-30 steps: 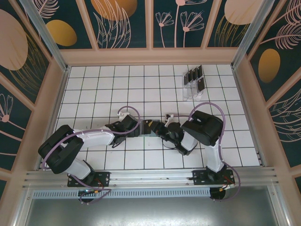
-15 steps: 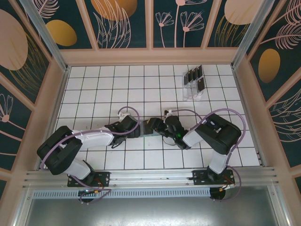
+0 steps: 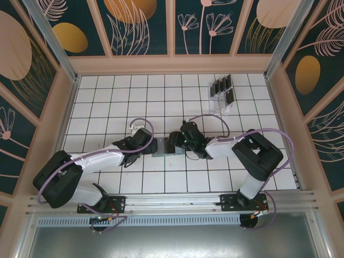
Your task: Put the credit cards into the card holder
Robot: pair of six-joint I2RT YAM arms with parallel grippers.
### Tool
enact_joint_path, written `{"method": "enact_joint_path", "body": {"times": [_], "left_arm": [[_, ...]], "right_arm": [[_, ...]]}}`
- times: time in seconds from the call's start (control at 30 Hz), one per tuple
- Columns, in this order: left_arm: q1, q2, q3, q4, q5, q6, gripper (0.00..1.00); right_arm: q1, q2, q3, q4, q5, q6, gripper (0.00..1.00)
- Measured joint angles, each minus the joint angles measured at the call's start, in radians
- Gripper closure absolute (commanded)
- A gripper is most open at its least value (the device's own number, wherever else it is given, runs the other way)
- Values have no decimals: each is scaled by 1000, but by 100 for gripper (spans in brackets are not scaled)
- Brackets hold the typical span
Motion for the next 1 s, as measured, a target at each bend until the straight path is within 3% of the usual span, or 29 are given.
{"method": "enact_joint_path", "body": {"times": [0.4, 0.77, 1.0], "left_arm": [[2, 11, -57, 12, 1, -5, 1], [2, 50, -67, 44, 8, -5, 1], [2, 55, -71, 55, 8, -5, 2]], "right_arm": [[0, 44, 38, -40, -1, -31, 64], [2, 77, 63, -34, -11, -31, 76], [21, 85, 77, -49, -12, -29, 79]]}}
